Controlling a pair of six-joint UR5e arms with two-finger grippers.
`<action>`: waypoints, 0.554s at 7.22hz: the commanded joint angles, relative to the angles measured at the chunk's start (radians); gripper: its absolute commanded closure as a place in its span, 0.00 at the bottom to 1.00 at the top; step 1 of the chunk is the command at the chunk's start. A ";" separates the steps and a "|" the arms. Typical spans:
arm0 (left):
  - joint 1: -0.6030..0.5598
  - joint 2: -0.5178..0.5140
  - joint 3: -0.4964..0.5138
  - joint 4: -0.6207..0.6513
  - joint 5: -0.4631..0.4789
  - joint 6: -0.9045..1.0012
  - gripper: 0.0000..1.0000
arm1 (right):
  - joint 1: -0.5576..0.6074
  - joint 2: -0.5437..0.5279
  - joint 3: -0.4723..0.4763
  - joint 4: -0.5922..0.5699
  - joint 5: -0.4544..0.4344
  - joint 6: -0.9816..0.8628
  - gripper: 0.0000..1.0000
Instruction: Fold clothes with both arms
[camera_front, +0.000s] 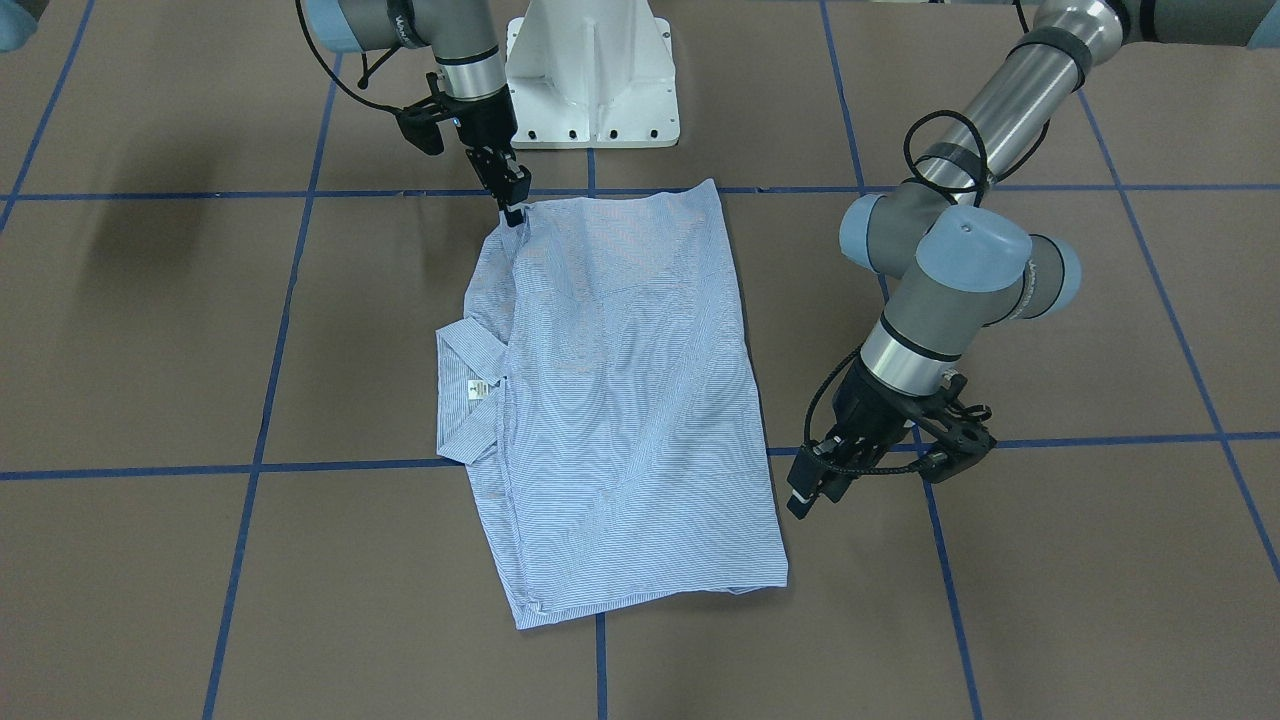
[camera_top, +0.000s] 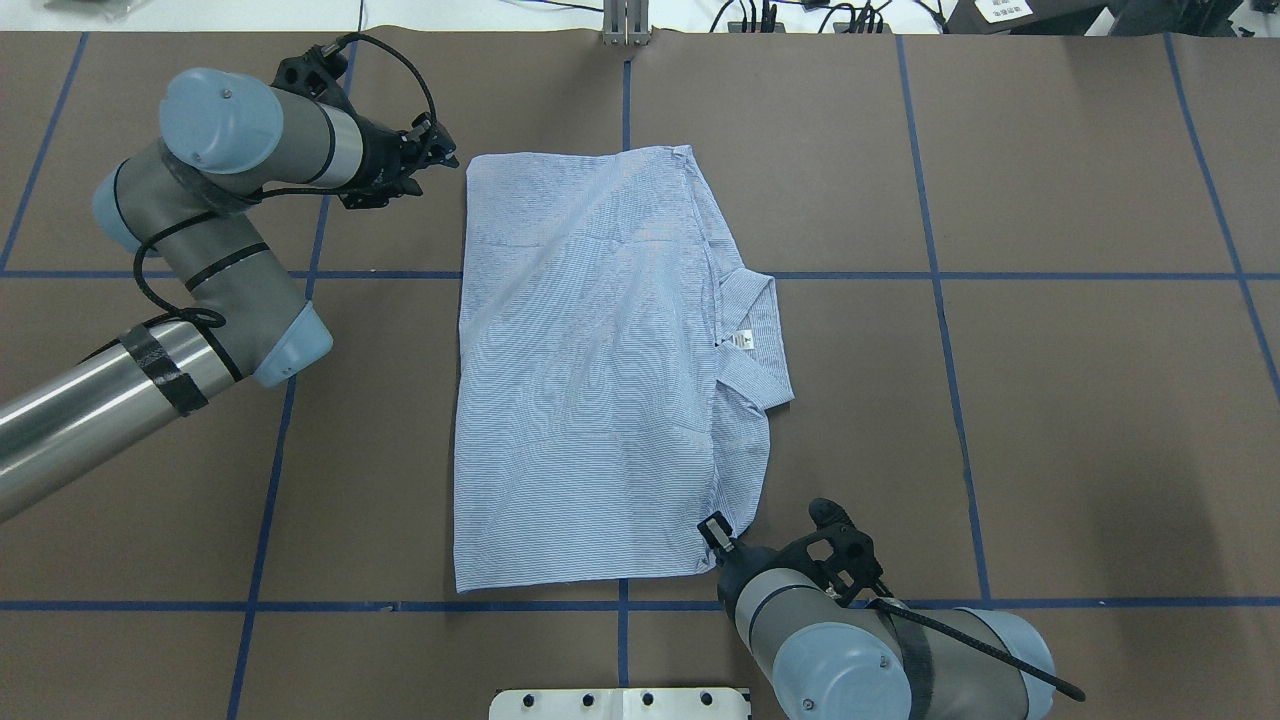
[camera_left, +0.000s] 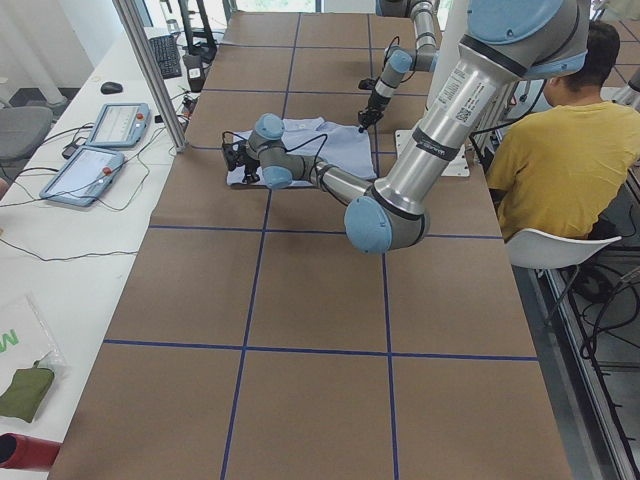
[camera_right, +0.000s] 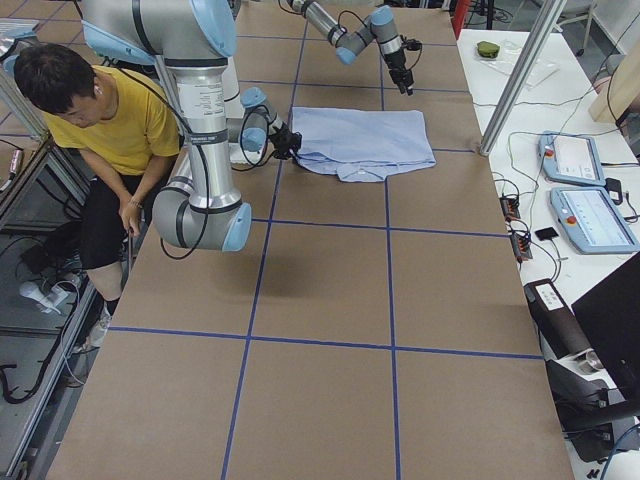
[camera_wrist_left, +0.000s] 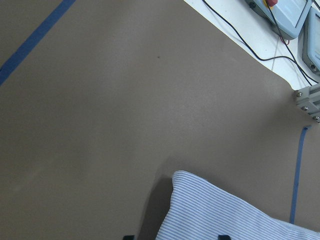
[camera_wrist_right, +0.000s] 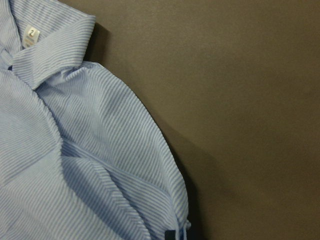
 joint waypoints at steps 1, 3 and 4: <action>0.000 0.001 -0.001 0.000 0.000 -0.002 0.36 | 0.008 0.007 0.015 -0.001 0.004 0.004 1.00; 0.004 0.015 -0.044 0.000 0.000 -0.011 0.36 | 0.015 -0.018 0.096 -0.020 0.008 0.004 1.00; 0.014 0.080 -0.129 0.000 -0.003 -0.028 0.36 | 0.012 -0.019 0.107 -0.049 0.008 0.004 1.00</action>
